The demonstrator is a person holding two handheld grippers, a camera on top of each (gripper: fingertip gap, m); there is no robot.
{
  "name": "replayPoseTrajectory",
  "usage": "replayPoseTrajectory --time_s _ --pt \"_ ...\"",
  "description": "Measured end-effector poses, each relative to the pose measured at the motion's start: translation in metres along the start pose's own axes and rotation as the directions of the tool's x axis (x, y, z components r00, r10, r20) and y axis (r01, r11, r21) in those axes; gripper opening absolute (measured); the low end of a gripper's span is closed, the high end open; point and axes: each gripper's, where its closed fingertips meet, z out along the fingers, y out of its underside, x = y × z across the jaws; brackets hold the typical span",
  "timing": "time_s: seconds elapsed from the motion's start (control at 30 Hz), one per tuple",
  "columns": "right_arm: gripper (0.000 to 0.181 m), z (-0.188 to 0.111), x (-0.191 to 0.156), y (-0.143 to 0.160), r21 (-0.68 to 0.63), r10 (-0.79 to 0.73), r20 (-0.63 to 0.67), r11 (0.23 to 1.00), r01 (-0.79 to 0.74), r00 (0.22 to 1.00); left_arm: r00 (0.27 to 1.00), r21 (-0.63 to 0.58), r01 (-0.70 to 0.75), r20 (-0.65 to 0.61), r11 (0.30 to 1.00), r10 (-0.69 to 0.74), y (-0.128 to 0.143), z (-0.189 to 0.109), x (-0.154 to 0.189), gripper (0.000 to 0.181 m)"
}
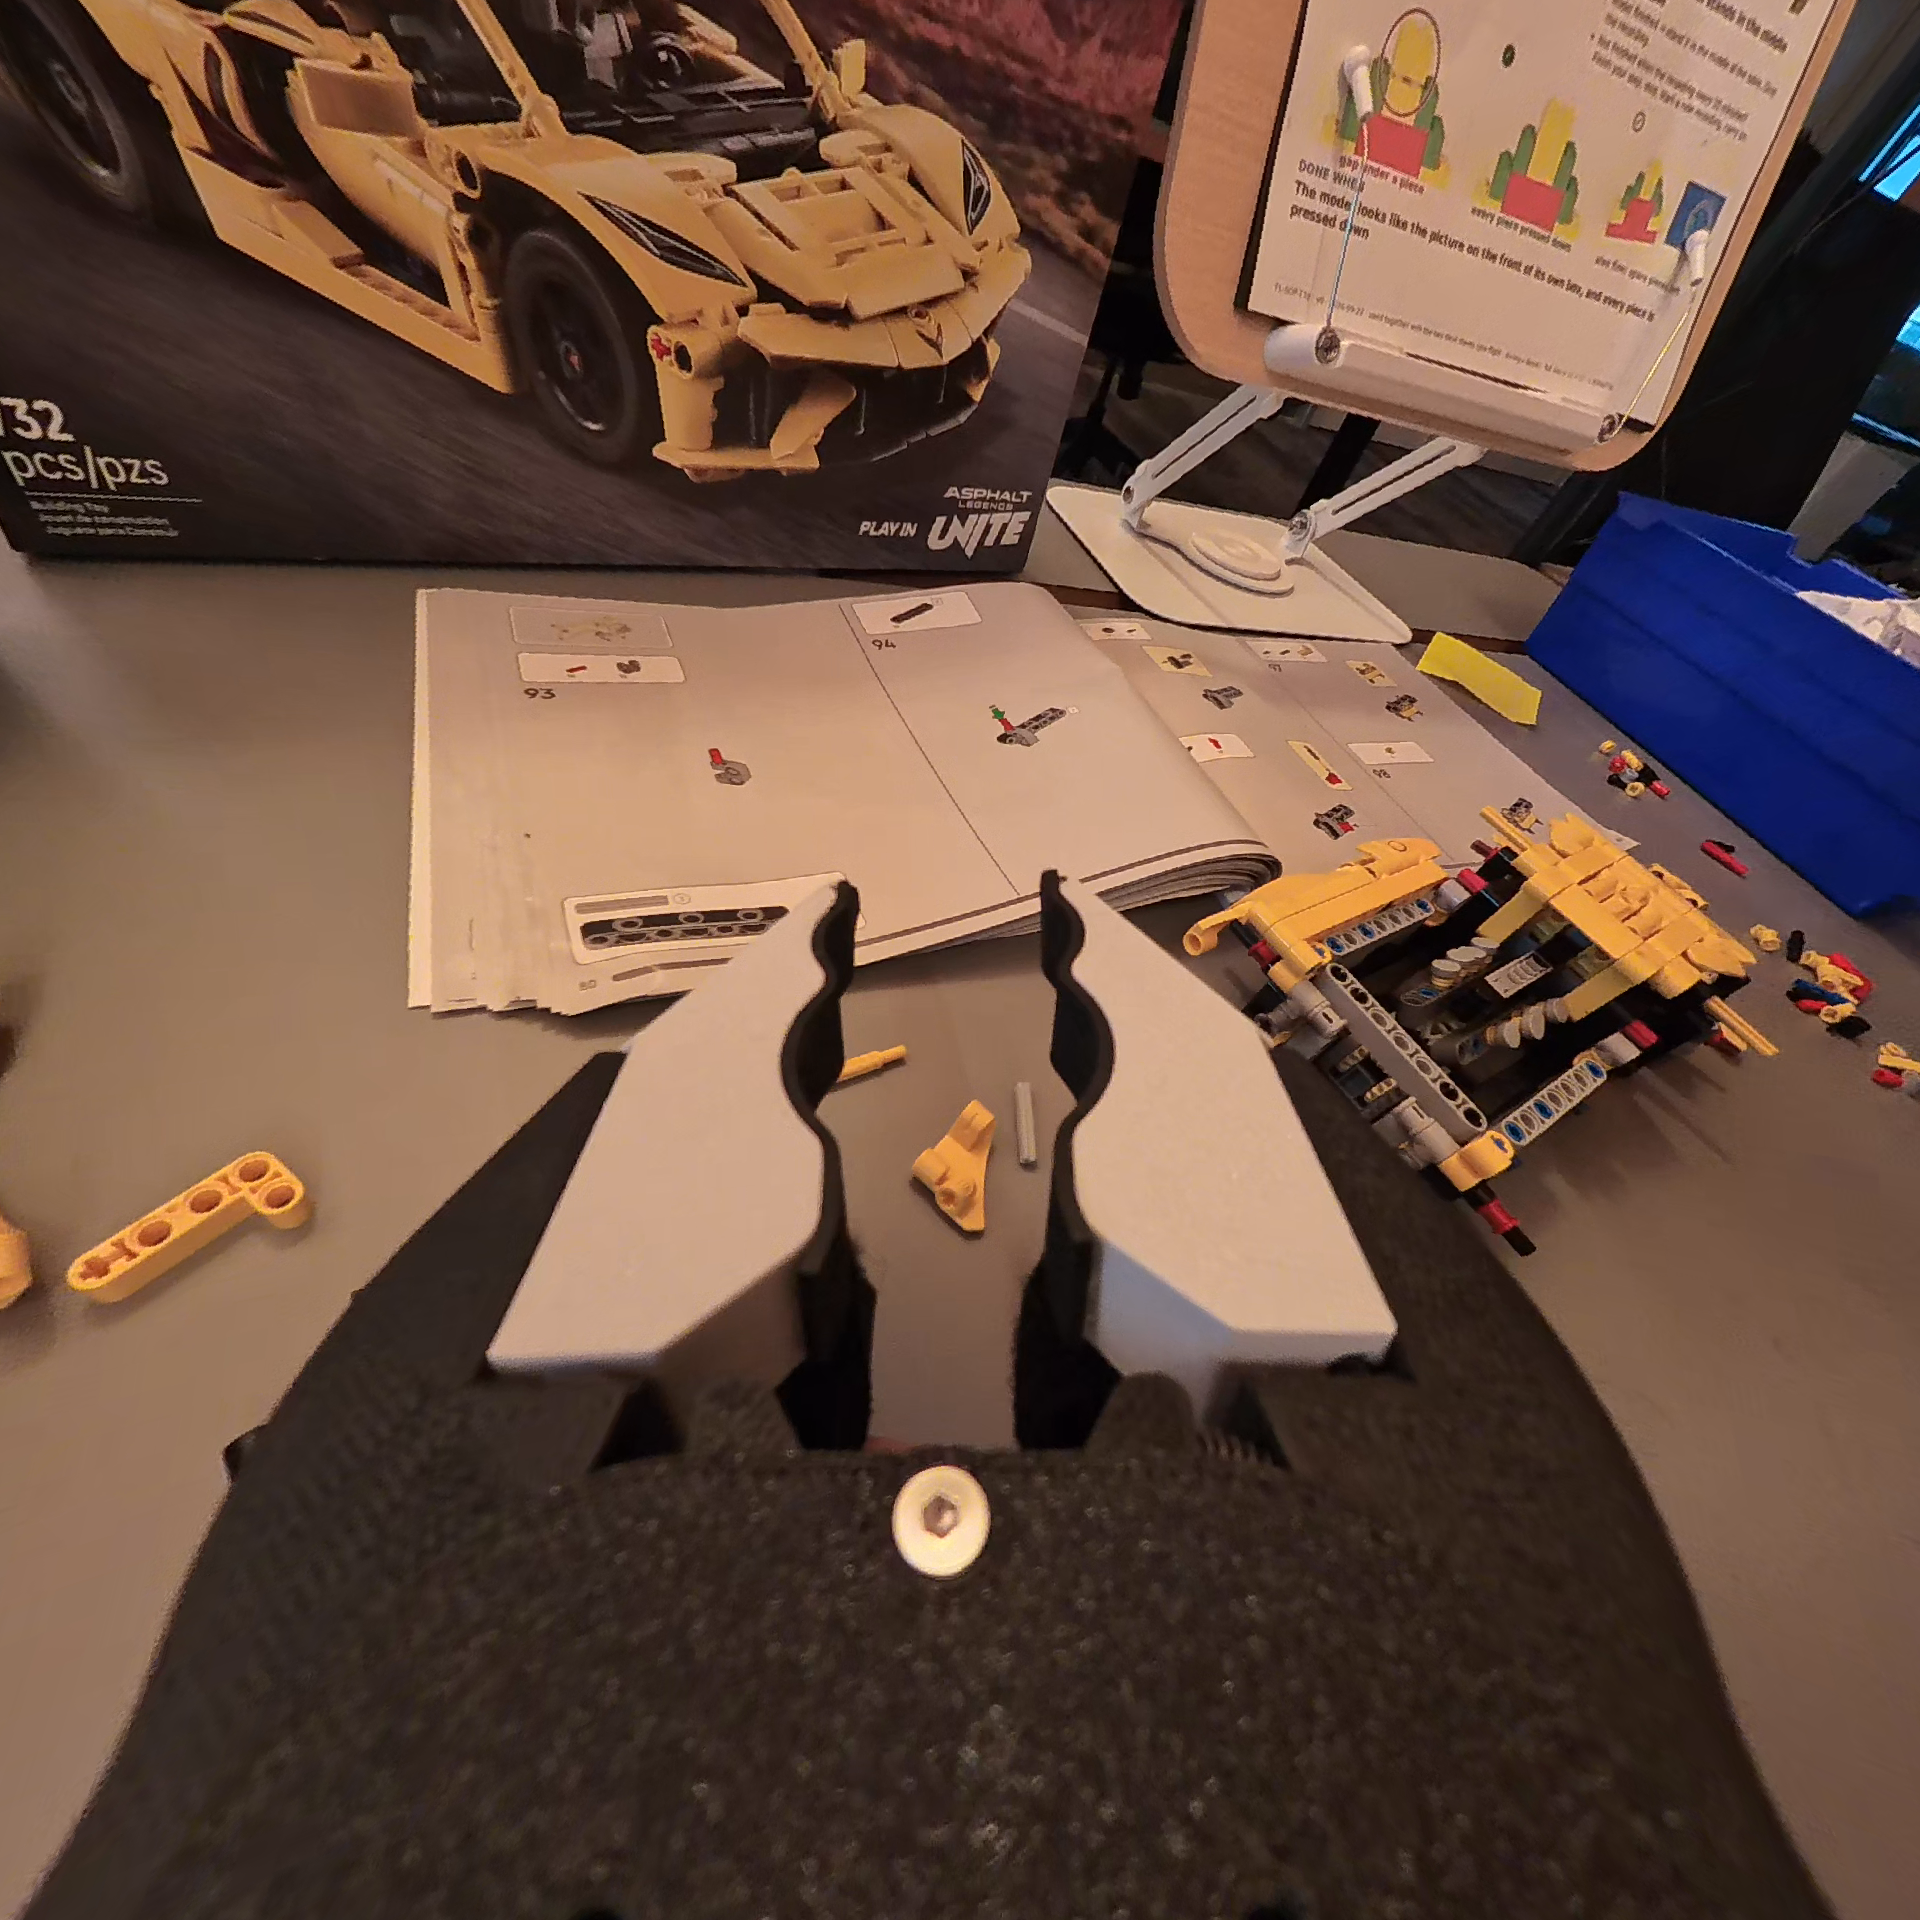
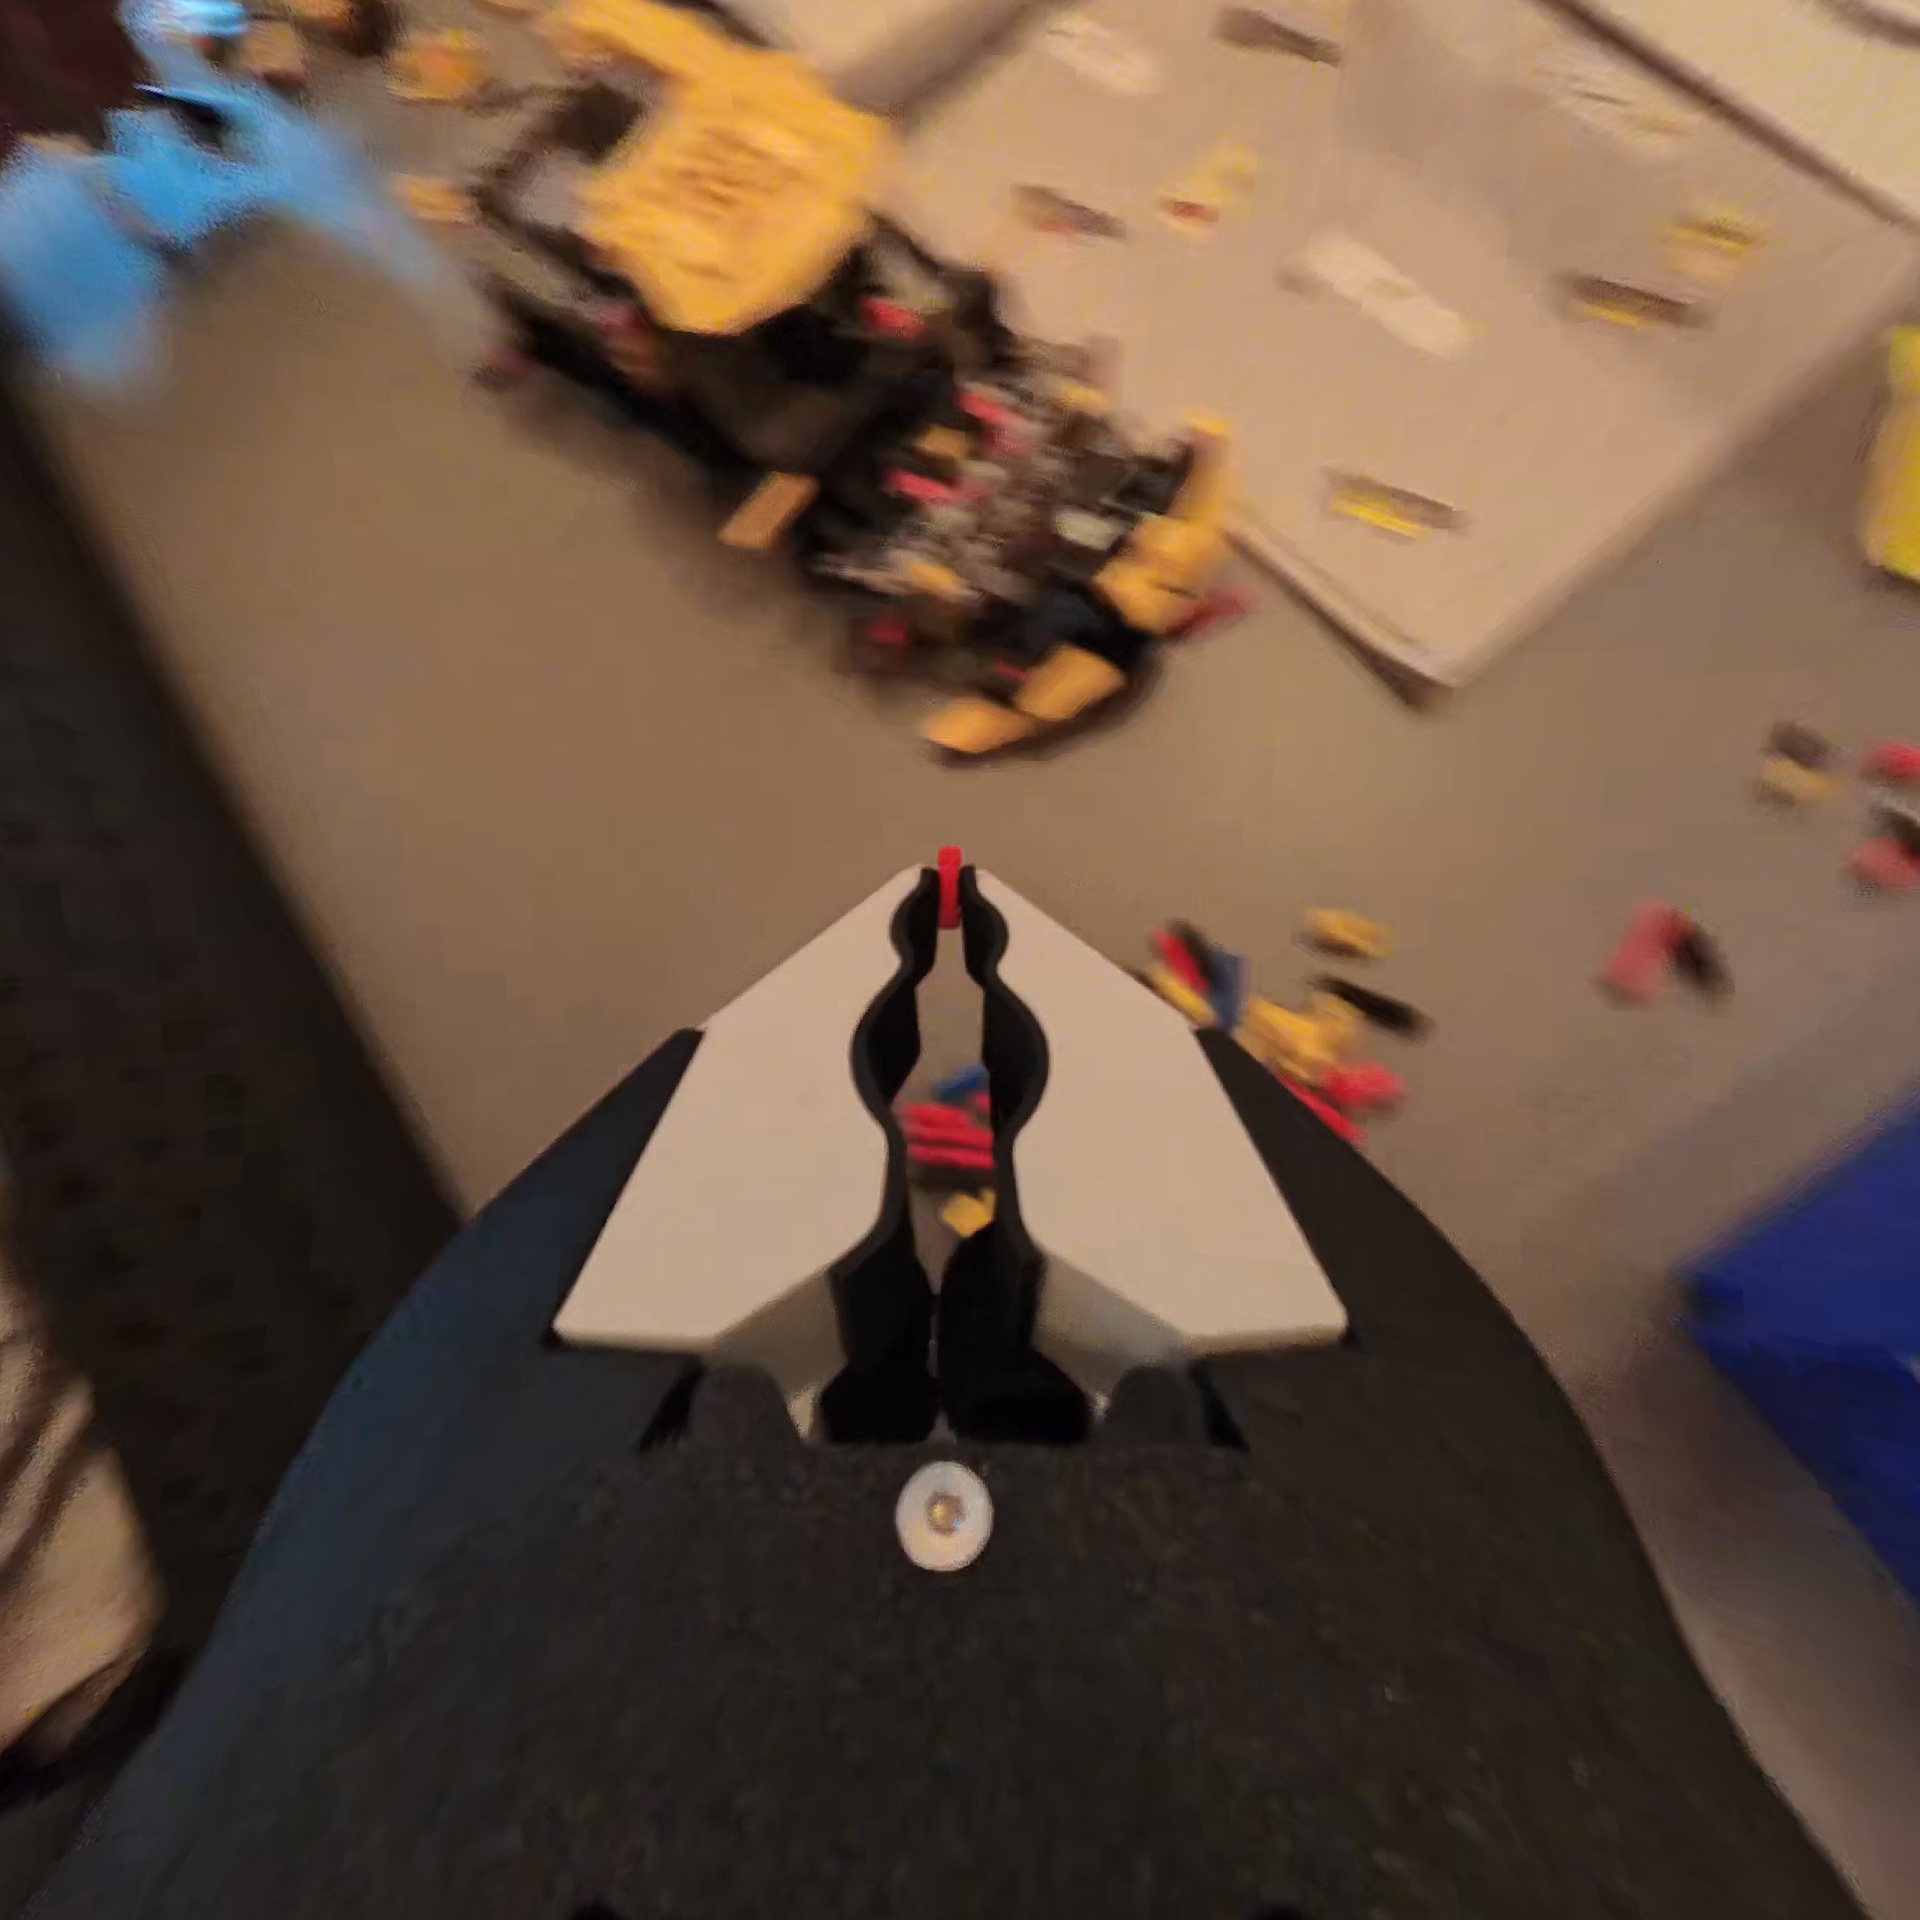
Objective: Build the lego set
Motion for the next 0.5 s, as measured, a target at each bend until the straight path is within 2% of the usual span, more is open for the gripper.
replayPoseTrajectory --time_s 0.1,0.17,0.23,0.37,0.5 --pt "0.003 0.04 -0.078 -0.005 -0.052 -0.115 0.21 0.99 0.128 0.971 1.0 -0.002 -0.007 -0.003 1.0 0.007 0.0 0.001 0.002 0.035" --pt "0.003 0.067 -0.113 0.001 -0.079 -0.183 0.262 0.974 0.21 0.947 1.0 -0.003 -0.015 0.0 1.0 0.015 0.0 0.0 0.002 0.036" --pt "0.003 0.085 -0.129 -0.004 -0.055 -0.205 0.263 0.972 0.227 0.943 1.0 0.001 -0.017 0.006 1.0 0.017 -0.001 -0.001 0.001 0.035" --pt "0.003 0.115 -0.151 -0.027 0.005 -0.146 0.294 0.989 0.151 0.945 1.0 0.014 0.0 0.004 1.0 0.0 -0.003 -0.004 0.0 0.035" --pt "0.003 0.145 -0.164 -0.032 -0.03 -0.218 0.235 0.973 0.231 0.947 1.0 0.017 0.01 -0.009 1.0 -0.01 -0.004 -0.006 0.001 0.035"
